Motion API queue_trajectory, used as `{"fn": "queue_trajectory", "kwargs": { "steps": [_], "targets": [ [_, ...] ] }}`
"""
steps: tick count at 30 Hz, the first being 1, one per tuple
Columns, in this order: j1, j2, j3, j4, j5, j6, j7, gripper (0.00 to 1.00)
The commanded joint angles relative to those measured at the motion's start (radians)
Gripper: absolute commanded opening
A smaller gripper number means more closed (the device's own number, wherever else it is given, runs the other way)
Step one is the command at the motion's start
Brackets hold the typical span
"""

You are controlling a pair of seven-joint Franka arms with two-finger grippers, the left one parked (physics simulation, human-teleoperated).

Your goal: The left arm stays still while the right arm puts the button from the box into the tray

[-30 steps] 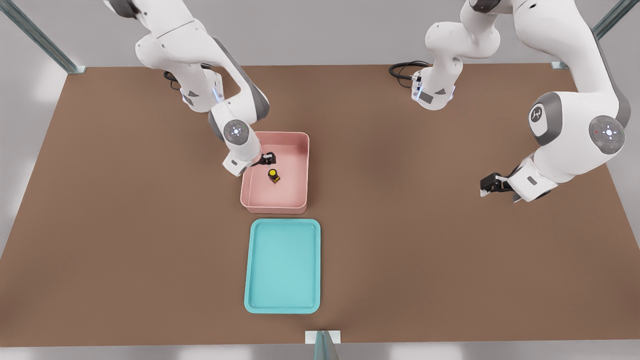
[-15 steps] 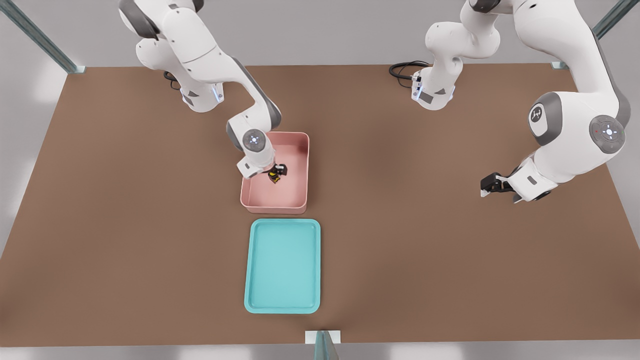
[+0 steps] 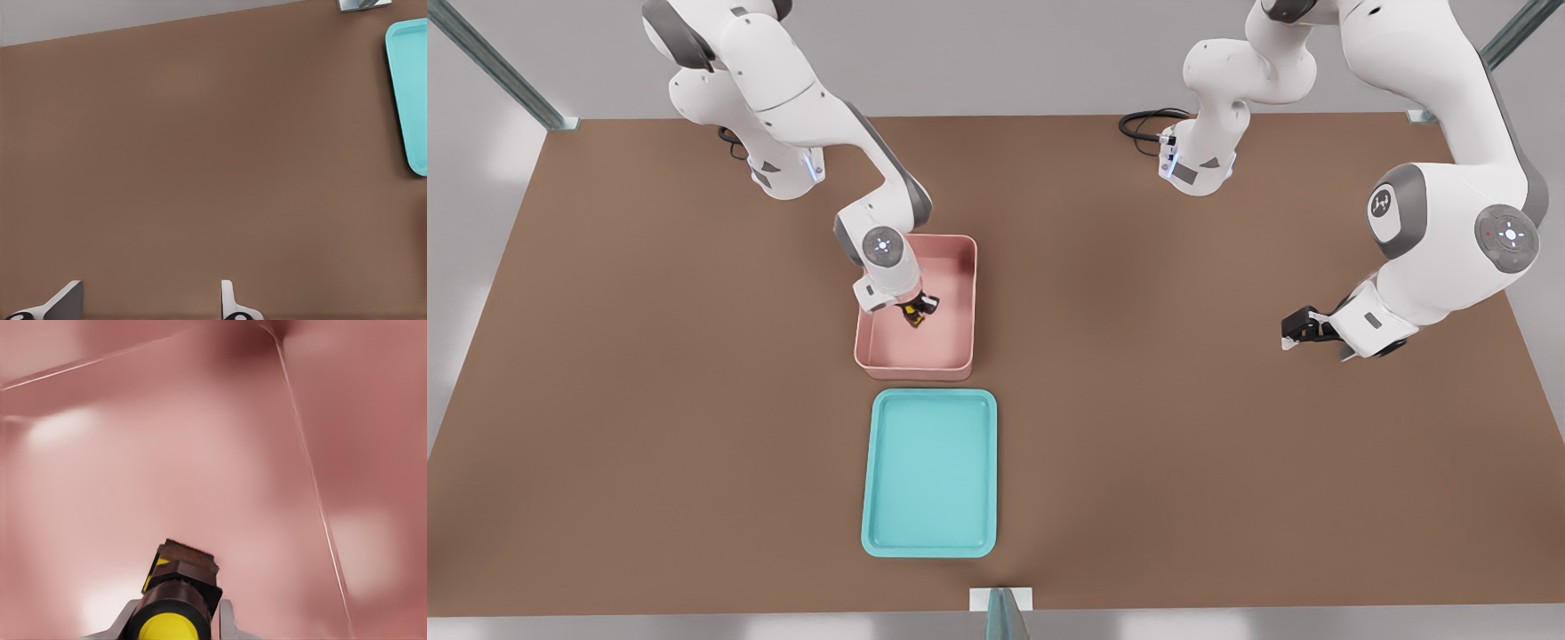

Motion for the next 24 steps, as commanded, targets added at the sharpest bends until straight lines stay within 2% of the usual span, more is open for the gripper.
{"fn": "queue_trajectory", "kwargs": {
  "steps": [1, 5, 8, 11, 13, 18, 22, 24],
  "targets": [
    [0.0, -0.022, -0.001, 0.002, -0.003, -0.016, 0.119, 0.45],
    [0.0, -0.108, -0.01, 0.033, -0.011, -0.117, 0.116, 0.46],
    [-0.001, -0.139, -0.05, 0.188, -0.034, -0.301, 0.117, 0.46],
    [-0.011, -0.1, -0.094, 0.384, -0.038, -0.432, 0.116, 0.46],
    [-0.058, -0.001, -0.1, 0.591, -0.061, -0.539, 0.114, 0.47],
    [-0.144, 0.354, -0.1, 1.054, -0.057, -0.677, 0.116, 0.47],
    [-0.147, 0.533, -0.086, 1.196, -0.052, -0.662, 0.123, 0.47],
    [-0.147, 0.572, -0.089, 1.211, -0.052, -0.636, 0.123, 0.48]
  ]
}}
